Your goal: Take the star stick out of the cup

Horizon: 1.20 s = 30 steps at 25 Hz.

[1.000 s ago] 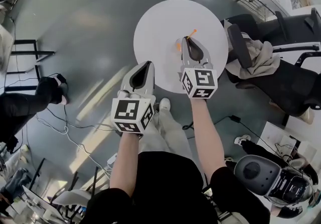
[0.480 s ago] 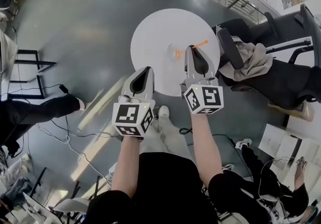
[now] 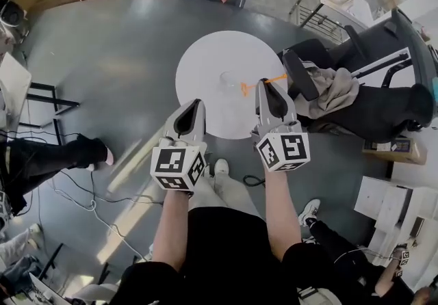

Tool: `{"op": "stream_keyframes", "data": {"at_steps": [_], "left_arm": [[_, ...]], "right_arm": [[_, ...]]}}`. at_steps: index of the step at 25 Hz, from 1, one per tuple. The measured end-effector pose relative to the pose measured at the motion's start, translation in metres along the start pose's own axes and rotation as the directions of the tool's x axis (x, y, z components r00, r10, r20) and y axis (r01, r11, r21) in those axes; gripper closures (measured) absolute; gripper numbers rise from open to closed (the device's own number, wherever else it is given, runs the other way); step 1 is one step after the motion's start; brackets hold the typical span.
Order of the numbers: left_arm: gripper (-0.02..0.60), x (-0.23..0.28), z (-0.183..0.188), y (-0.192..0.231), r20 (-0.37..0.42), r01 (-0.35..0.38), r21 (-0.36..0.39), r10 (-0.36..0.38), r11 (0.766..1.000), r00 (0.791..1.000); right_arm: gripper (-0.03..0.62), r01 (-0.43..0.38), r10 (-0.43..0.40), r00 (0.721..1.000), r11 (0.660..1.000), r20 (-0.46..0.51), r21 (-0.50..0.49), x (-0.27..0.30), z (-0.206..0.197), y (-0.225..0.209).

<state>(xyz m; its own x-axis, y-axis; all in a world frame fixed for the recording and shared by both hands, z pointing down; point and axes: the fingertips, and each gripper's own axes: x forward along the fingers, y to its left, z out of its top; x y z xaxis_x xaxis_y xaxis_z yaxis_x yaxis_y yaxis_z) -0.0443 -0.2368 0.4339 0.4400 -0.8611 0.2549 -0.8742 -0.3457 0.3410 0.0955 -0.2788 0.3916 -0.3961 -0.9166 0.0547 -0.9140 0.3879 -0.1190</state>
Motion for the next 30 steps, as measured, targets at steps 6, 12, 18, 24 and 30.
{"op": "stream_keyframes", "data": {"at_steps": [6,12,18,24,30], "left_arm": [[0.578,-0.009,0.028,-0.024,0.056,0.038,0.06,-0.042,0.997,0.998],[0.578,-0.019,0.041,-0.062,0.089,0.08,0.108,-0.09,0.991,0.992],[0.578,-0.025,0.055,-0.078,0.124,0.082,0.165,-0.103,0.983,0.987],[0.578,-0.028,0.048,-0.082,0.114,0.072,0.173,-0.093,0.982,0.989],[0.578,-0.032,0.05,-0.085,0.12,0.068,0.176,-0.09,0.982,0.989]], "right_arm": [[0.579,-0.005,0.005,0.999,1.0,0.033,0.011,-0.038,0.026,-0.001],[0.579,-0.004,0.004,0.998,1.0,0.057,-0.002,-0.068,0.056,-0.006],[0.577,-0.018,0.019,0.999,1.0,0.039,-0.01,-0.091,0.063,0.004],[0.577,-0.03,0.03,0.999,1.0,0.019,-0.003,-0.1,0.055,0.003],[0.579,-0.057,0.057,0.998,0.998,0.01,-0.01,-0.097,0.058,0.01]]}}
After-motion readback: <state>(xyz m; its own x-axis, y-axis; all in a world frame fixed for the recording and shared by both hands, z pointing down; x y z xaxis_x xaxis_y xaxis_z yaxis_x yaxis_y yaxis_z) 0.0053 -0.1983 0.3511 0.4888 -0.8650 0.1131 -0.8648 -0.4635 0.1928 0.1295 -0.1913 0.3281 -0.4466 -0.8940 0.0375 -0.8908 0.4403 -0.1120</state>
